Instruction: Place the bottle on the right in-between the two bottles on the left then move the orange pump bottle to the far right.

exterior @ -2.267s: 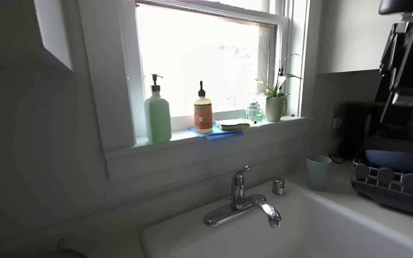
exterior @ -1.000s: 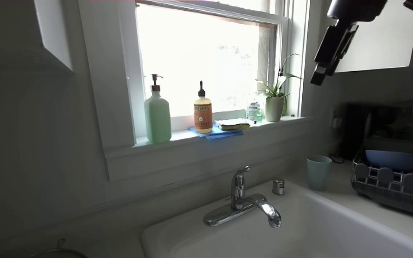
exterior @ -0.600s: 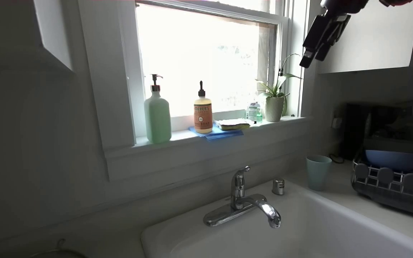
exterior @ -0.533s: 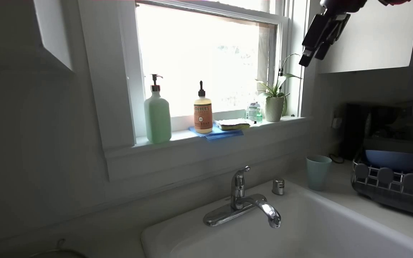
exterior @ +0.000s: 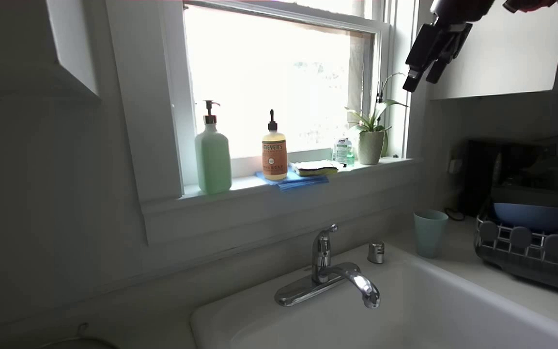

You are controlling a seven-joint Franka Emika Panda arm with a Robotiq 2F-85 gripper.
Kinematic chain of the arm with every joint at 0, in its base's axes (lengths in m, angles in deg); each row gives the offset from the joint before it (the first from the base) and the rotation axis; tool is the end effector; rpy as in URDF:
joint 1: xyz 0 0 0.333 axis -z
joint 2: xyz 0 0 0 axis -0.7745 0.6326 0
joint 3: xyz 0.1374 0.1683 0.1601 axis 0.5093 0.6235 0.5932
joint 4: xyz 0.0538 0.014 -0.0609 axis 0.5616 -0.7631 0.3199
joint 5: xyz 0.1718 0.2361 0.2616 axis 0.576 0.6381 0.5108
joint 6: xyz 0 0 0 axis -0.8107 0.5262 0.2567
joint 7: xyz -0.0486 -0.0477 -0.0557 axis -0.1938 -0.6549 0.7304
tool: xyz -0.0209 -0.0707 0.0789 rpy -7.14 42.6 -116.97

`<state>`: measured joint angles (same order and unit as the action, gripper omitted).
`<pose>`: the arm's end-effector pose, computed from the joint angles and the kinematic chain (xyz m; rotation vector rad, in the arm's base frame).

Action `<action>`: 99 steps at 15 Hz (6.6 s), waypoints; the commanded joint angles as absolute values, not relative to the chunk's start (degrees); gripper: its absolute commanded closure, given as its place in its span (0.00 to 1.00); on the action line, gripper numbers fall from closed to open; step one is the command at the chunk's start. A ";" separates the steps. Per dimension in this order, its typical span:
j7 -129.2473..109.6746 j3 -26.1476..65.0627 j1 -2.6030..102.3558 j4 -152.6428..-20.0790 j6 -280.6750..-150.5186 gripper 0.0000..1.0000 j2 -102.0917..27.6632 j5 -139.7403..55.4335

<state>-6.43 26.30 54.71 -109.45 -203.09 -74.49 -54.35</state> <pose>0.4973 -0.0176 0.6113 2.8130 -0.0981 0.7057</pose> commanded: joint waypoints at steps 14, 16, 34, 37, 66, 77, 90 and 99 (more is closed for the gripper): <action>-6.47 19.78 56.72 -86.05 -209.13 0.00 -48.57 -50.50; -6.66 19.57 56.74 -82.81 -209.50 0.00 -45.63 -50.06; 0.81 17.35 55.63 -74.65 -215.97 0.11 -34.55 -49.36; 0.42 17.34 55.58 -74.62 -216.44 0.39 -34.30 -49.38; -4.09 17.36 55.73 -76.47 -217.64 0.92 -35.34 -48.61; -4.71 18.11 52.15 -83.05 -208.85 0.92 -46.91 -53.24; -6.50 25.89 47.89 -82.15 -199.46 0.92 -44.62 -40.32; -5.33 26.35 46.54 -81.68 -200.47 0.69 -42.44 -42.06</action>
<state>-5.28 26.65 46.82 -81.91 -200.68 -42.50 -42.13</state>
